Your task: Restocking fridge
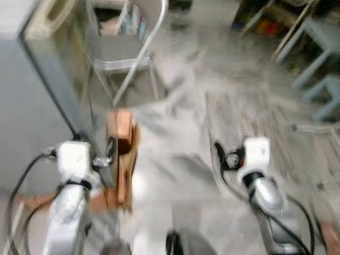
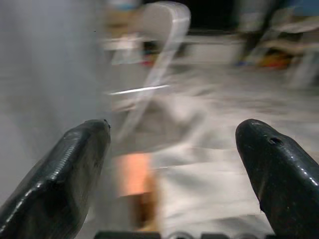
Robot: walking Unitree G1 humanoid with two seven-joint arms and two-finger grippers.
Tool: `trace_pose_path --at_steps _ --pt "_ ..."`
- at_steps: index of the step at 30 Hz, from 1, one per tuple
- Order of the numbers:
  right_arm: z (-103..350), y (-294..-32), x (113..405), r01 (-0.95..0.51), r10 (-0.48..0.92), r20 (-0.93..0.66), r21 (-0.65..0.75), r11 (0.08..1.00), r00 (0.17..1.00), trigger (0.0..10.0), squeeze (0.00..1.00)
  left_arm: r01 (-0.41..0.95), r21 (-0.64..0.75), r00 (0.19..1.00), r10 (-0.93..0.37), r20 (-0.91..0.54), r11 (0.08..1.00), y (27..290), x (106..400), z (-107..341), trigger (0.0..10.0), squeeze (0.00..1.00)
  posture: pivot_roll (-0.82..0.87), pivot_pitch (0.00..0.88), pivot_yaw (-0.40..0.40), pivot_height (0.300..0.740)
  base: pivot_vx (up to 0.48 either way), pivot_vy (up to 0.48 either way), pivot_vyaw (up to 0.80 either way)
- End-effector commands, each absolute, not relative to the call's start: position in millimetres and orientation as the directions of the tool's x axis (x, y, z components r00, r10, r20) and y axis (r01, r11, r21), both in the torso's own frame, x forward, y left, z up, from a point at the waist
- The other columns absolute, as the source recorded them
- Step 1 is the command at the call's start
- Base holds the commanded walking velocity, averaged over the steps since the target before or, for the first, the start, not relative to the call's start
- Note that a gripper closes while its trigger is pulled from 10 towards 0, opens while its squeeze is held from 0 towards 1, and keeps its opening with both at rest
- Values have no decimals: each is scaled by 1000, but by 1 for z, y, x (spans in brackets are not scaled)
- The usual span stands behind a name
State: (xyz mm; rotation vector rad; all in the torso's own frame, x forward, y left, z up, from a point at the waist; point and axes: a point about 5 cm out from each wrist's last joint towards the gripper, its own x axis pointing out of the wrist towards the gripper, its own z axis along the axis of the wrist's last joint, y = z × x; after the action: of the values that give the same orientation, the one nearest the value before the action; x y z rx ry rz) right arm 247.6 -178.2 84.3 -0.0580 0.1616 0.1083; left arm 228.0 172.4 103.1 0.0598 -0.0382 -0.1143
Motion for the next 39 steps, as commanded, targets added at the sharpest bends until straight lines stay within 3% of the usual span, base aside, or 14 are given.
trace_pose_path --at_steps 1,7,16,21,39 --pt "85 -177 247 -106 98 -161 -38 994 982 10000 0 112 76 993 -113 17 991 179 225 101 10000 0 100 103 -98 740 0 0 0" --pt "86 -175 246 -112 105 -157 -33 993 982 10000 0 64 72 998 -66 20 995 187 236 102 10000 0 87 109 -90 740 0 0 0" --pt "86 -176 245 -112 106 -162 -29 993 981 10000 0 14 80 999 -11 -38 997 201 230 93 10000 0 88 119 -89 740 0 0 0" --pt "86 -176 246 -121 114 -164 -28 992 980 10000 0 -62 107 997 67 -41 992 219 238 92 10000 0 85 126 -91 740 0 0 0" --pt "86 -175 246 -118 113 -170 -20 993 979 10000 0 -85 145 996 87 -9 986 238 275 104 10000 0 80 127 -95 740 0 0 0"
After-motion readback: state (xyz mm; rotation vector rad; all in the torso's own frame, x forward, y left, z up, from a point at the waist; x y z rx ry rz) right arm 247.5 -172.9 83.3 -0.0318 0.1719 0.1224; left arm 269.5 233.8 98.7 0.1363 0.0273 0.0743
